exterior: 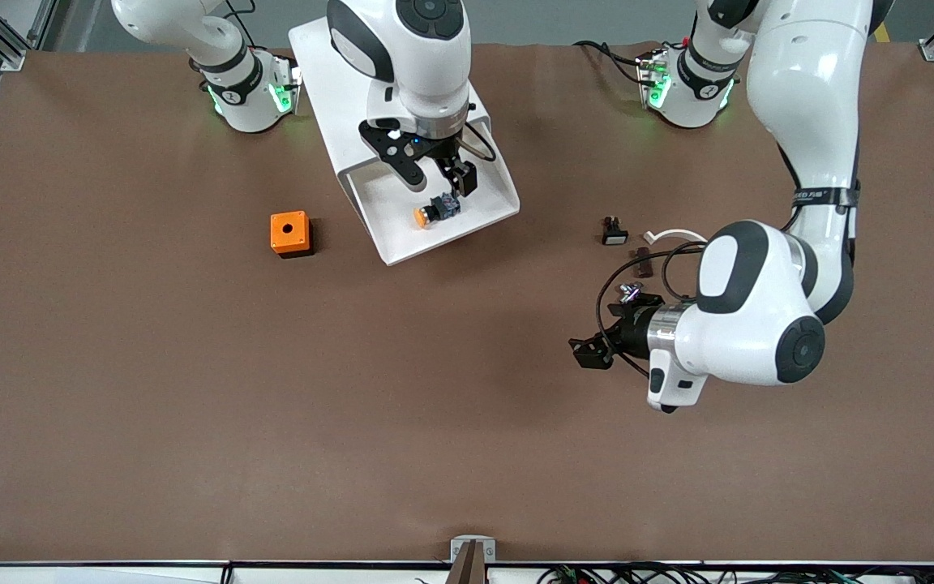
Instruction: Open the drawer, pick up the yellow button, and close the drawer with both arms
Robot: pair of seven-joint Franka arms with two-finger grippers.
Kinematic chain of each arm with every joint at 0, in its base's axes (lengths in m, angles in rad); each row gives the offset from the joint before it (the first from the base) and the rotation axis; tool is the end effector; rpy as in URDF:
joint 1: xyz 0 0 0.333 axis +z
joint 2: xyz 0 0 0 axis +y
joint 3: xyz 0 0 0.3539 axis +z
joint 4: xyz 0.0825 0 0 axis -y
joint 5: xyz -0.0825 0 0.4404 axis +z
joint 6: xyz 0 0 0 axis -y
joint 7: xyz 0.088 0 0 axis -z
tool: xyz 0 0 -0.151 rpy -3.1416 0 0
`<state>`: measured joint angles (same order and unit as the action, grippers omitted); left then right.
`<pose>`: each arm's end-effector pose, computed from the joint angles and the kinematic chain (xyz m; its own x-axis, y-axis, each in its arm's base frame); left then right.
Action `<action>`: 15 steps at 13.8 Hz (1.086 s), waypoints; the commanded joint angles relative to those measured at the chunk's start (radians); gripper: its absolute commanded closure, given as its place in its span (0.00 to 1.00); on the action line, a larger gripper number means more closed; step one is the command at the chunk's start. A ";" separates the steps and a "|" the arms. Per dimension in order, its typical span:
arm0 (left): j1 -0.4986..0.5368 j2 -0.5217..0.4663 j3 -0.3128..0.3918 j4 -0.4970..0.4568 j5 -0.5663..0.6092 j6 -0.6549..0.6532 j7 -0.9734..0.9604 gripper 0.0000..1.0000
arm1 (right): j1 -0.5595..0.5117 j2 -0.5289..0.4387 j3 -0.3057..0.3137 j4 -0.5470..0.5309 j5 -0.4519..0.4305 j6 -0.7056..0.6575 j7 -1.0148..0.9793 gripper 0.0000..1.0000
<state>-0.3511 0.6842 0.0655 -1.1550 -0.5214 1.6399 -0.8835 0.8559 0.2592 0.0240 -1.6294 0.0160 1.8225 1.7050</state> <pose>0.7382 -0.3056 0.3688 0.7063 0.5269 -0.4728 0.6453 -0.7538 0.1239 0.4406 0.5341 0.4383 0.6744 -0.7383 -0.0123 -0.7361 -0.6735 0.0683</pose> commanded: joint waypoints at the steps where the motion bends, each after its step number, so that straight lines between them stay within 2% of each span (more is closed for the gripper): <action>1: -0.041 -0.057 0.008 -0.034 0.087 0.030 0.003 0.00 | 0.008 0.032 -0.009 0.014 -0.021 0.033 0.050 0.00; 7: -0.135 -0.063 0.007 -0.051 0.274 0.153 -0.124 0.00 | 0.008 0.080 -0.009 0.016 -0.068 0.057 0.111 0.00; 12: -0.204 -0.063 0.005 -0.057 0.403 0.155 -0.195 0.00 | 0.009 0.104 -0.009 0.017 -0.070 0.058 0.122 0.00; 15: -0.216 -0.063 -0.009 -0.057 0.417 0.149 -0.183 0.00 | 0.009 0.115 -0.007 0.019 -0.070 0.061 0.133 0.00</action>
<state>-0.5579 0.6423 0.0630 -1.1859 -0.1284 1.7806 -1.0658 0.8562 0.3593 0.0193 -1.6290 -0.0329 1.8830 1.8069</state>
